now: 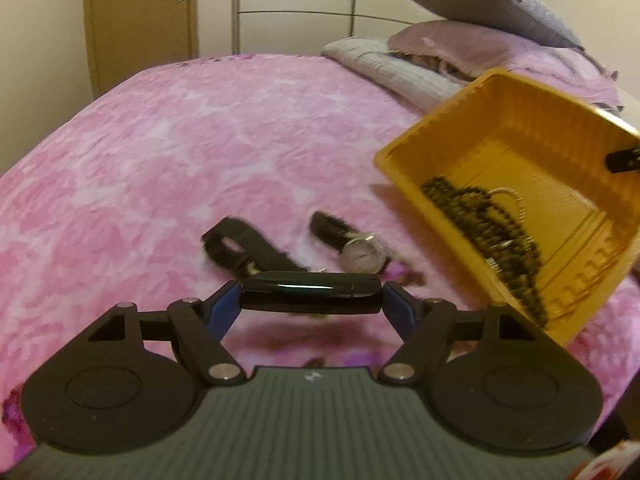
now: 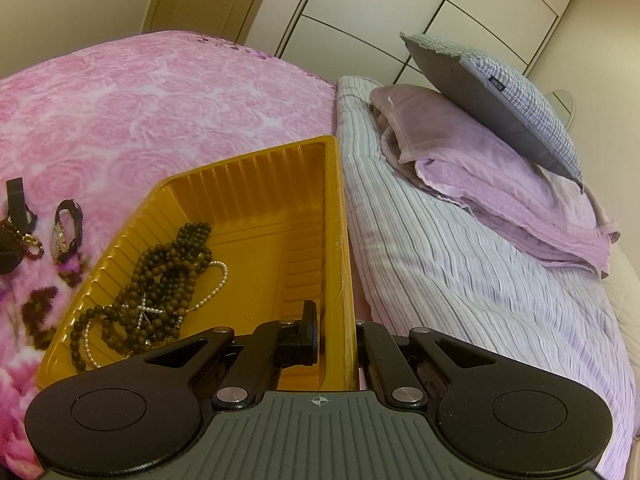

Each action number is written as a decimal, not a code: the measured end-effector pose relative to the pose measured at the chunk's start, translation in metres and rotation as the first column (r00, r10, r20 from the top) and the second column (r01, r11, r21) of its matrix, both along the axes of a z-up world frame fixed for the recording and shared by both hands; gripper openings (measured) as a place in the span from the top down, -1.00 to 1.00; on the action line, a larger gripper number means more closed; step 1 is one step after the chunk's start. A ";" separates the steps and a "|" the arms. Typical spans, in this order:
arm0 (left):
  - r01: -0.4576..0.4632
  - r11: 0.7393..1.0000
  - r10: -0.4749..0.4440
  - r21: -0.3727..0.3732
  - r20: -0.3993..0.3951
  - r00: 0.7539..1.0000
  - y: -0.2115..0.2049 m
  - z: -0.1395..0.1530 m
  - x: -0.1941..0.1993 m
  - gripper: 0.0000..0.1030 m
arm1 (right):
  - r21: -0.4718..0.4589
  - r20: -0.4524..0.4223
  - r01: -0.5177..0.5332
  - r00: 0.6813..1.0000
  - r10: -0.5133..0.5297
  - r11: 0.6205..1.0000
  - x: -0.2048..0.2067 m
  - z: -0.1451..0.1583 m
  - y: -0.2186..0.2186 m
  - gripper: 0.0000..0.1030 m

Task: Organize jewelry
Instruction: 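Grasp the black hair clip with the left gripper, then carry the black hair clip into the orange tray and open the left gripper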

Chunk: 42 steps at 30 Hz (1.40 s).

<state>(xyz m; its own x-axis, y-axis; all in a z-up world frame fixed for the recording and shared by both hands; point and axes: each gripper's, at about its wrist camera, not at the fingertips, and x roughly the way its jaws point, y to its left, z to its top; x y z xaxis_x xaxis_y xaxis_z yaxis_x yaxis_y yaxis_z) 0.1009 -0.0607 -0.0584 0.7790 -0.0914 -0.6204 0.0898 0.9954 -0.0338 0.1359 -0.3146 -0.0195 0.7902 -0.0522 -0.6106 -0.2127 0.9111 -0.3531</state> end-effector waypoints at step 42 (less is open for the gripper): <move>0.564 0.824 -0.560 -0.064 0.061 0.826 -0.089 0.030 0.038 -0.44 | 0.012 0.004 -0.006 1.000 0.006 1.000 0.000 0.004 0.001 0.93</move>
<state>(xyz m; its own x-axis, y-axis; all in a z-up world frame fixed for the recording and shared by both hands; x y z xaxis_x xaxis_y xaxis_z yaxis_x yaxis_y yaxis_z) 0.1386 -0.1497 -0.0285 0.6008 -0.5660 -0.5645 0.6357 0.7665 -0.0919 0.1363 -0.3134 -0.0157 0.7930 -0.0403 -0.6079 -0.2164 0.9141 -0.3429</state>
